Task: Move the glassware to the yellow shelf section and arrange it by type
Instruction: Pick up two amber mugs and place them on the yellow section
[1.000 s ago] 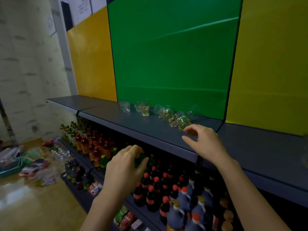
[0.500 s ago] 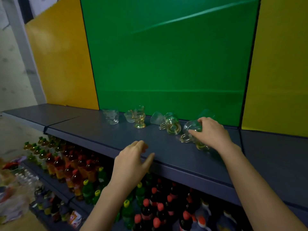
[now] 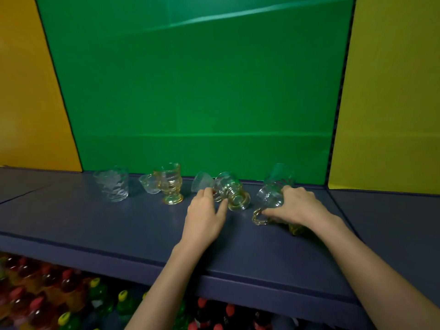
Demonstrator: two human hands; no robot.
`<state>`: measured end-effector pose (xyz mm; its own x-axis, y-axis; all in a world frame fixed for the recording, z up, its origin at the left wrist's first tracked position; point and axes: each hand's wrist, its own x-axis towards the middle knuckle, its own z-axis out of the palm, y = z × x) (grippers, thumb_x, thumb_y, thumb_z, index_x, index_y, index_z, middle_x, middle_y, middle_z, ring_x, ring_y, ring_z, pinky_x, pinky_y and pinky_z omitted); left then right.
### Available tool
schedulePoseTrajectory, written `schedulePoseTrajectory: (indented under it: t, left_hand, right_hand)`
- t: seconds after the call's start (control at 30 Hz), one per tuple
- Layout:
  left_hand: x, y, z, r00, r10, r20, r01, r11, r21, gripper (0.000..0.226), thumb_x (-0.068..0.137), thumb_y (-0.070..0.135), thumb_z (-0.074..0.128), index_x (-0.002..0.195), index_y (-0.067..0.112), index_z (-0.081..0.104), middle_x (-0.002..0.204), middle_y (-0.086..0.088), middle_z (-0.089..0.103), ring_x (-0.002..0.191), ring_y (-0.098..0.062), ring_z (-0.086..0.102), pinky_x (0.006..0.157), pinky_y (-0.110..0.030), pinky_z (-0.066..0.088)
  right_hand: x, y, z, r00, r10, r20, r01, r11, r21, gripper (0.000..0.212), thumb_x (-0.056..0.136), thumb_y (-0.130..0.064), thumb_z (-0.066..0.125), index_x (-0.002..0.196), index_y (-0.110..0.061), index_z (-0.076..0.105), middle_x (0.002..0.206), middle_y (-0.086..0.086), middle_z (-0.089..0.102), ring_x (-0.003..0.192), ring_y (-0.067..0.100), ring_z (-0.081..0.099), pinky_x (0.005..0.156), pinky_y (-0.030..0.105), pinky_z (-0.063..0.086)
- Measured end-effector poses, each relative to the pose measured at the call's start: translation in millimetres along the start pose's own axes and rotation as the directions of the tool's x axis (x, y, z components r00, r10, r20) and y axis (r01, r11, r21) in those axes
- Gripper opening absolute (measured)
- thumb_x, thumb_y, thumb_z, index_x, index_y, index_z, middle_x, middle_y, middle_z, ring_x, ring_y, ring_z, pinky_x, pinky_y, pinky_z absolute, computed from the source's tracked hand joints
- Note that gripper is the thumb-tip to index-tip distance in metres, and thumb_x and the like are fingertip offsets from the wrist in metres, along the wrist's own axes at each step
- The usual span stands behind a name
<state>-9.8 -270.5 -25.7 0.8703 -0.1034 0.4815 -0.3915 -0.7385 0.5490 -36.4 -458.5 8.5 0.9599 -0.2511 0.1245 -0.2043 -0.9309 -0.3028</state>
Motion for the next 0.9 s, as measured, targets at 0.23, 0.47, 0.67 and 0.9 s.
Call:
schedulePoseTrajectory:
  t: [0.23,0.47,0.67,0.9]
  left_hand:
    - [54,1,16,0.990,-0.075,0.123,0.072,0.997,0.027,0.054,0.088,0.046,0.045,0.115,-0.001,0.044,0.124,-0.022,0.049,0.113,-0.038,0.047,0.093,-0.043,0.038]
    - [84,10,26,0.954,-0.151,0.257,0.127,0.986,0.107,0.085,0.081,0.063,0.044,0.132,-0.002,0.029,0.138,-0.023,0.037,0.126,-0.038,0.038,0.100,-0.044,0.035]
    - [103,15,29,0.907,-0.216,0.360,0.188,0.976,0.110,0.096,0.065,0.070,0.059,0.126,-0.001,0.036,0.133,-0.018,0.048,0.124,-0.034,0.045,0.097,-0.039,0.040]
    - [108,18,31,0.891,-0.230,0.391,0.208,0.973,0.099,0.090,0.066,0.064,0.064,0.125,0.003,0.035,0.134,-0.016,0.048,0.123,-0.032,0.046,0.096,-0.038,0.040]
  right_hand:
    - [-17,0,-8,0.987,0.075,-0.139,-0.049,0.981,0.186,0.080,0.060,-0.058,0.071,0.126,-0.020,0.045,0.120,0.002,0.060,0.112,0.025,0.054,0.091,0.034,0.045]
    - [-43,-7,-14,0.938,0.108,-0.329,-0.007,0.956,0.293,0.074,0.063,-0.048,0.076,0.125,-0.021,0.045,0.104,-0.009,0.055,0.109,0.017,0.054,0.095,0.032,0.037]
    - [-51,-5,-9,0.910,0.174,-0.376,-0.040,0.941,0.337,0.072,0.059,-0.045,0.079,0.120,-0.023,0.048,0.100,-0.008,0.059,0.106,0.018,0.056,0.096,0.035,0.040]
    - [-61,-7,-7,0.870,0.230,-0.435,-0.065,0.930,0.361,0.069,0.058,-0.041,0.082,0.116,-0.024,0.050,0.090,-0.008,0.057,0.094,0.018,0.056,0.096,0.036,0.041]
